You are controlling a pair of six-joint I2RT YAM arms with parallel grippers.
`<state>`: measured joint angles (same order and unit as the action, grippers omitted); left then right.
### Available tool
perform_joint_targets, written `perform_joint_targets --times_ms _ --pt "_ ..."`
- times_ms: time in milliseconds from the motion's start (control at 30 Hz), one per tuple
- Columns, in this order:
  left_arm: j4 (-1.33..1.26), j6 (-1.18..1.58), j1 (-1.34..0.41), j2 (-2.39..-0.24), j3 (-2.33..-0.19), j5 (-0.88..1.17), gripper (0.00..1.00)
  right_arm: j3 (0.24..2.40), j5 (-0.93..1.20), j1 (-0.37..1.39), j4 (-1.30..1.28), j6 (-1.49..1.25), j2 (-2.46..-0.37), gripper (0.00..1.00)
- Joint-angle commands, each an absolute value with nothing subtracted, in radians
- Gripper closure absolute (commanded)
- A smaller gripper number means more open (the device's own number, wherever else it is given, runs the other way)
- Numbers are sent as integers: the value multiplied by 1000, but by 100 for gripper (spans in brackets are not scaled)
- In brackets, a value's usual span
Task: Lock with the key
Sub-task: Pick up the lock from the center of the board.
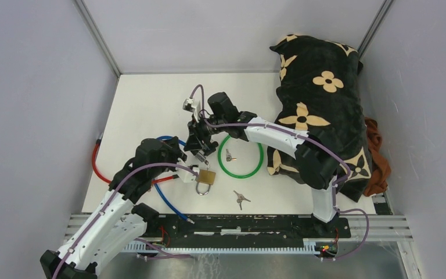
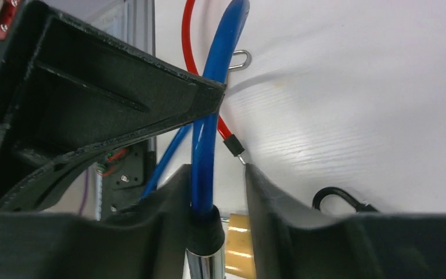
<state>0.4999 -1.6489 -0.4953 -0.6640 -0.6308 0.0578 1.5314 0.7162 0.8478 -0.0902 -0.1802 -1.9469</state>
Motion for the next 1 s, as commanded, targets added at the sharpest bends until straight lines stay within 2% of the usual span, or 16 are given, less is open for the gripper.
perform_joint_targets --times_ms 0,67,200,233,267,300,367,400,467,633,833,967 --pt "393 -1721 -501 -625 -618 85 98 1609 785 876 -85 -173 -1991 72" --pt "384 -1709 -500 -619 -621 81 98 1593 795 875 -80 -167 -1987 100" --pt "411 -1538 -500 -619 -673 76 98 1536 783 869 -48 -136 -1915 100" --pt "424 -1476 -501 -617 -690 83 94 1522 787 864 -49 -117 -1895 100" --pt "445 -1398 -501 -618 -710 92 79 1496 791 856 -42 -103 -1869 100" --pt "480 -1322 -501 -621 -738 104 55 1466 789 847 -28 -92 -1843 100" --pt "537 -1104 -501 -633 -793 121 22 1387 787 831 -8 -58 -1778 100" --pt "565 -995 -502 -644 -817 120 14 1343 787 824 25 -38 -1743 100" --pt "612 -803 -501 -670 -850 105 5 1266 793 811 60 -19 -1683 100" --pt "703 -526 -489 -667 -838 117 0 1124 834 779 87 59 -1528 100" --pt "653 -480 -453 -667 -782 148 0 920 912 739 215 43 -1296 100" --pt "580 -469 -392 -730 -732 227 0 852 945 736 192 96 -1179 100"
